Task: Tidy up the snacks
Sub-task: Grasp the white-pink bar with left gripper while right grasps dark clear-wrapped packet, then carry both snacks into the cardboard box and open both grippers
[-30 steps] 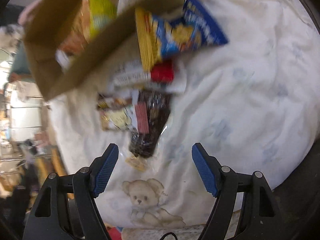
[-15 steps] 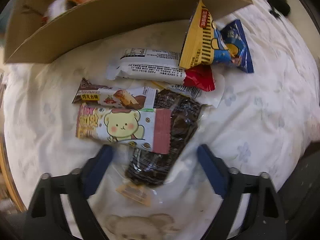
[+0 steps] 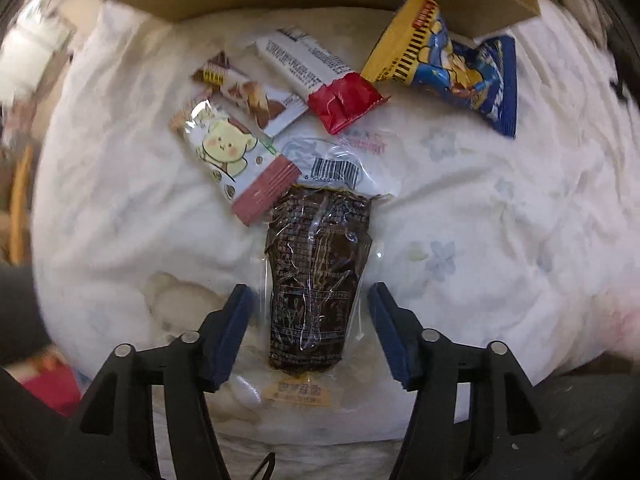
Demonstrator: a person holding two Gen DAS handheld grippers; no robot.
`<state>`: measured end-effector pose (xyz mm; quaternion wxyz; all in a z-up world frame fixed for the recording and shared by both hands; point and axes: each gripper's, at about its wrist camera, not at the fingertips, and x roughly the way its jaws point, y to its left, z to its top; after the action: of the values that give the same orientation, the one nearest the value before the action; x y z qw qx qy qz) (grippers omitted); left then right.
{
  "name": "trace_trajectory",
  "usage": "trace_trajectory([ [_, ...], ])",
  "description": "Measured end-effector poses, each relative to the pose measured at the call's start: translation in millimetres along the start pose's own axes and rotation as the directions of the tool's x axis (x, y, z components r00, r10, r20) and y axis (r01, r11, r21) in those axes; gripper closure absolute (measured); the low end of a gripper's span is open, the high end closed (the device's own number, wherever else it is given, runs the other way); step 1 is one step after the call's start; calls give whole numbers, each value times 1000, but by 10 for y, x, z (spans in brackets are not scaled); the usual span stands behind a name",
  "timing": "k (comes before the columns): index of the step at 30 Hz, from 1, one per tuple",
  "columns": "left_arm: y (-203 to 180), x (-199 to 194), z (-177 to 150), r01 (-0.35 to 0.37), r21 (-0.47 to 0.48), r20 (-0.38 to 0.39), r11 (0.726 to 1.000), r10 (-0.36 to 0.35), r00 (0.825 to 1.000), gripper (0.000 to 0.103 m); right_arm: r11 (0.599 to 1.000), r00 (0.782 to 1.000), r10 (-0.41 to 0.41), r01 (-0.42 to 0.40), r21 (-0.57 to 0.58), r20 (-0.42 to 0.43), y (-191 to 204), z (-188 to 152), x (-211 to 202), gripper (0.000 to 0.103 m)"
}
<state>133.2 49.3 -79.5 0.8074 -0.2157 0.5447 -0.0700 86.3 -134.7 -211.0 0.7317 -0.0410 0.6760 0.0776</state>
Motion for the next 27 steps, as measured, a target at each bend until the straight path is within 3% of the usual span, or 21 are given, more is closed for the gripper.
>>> trace_trajectory([
  [4, 6, 23, -9, -18, 6, 0, 1000, 18, 1000, 89, 999, 1000, 9, -9, 53, 8, 92, 75, 21, 26],
  [9, 11, 66, -11, -52, 19, 4, 998, 52, 999, 89, 998, 1000, -12, 11, 58, 17, 81, 160, 120, 26],
  [15, 16, 123, -22, -86, 36, 2, 996, 86, 996, 89, 999, 997, -34, 34, -2, 64, 129, 185, -72, 51],
  [22, 10, 127, -29, -100, 45, 8, 994, 100, 995, 89, 993, 989, 91, -99, 58, 118, -115, -42, -549, 52],
  [27, 13, 136, -57, -102, 48, -1, 994, 102, 995, 89, 982, 971, 164, -178, 66, 176, -446, -123, -912, 52],
])
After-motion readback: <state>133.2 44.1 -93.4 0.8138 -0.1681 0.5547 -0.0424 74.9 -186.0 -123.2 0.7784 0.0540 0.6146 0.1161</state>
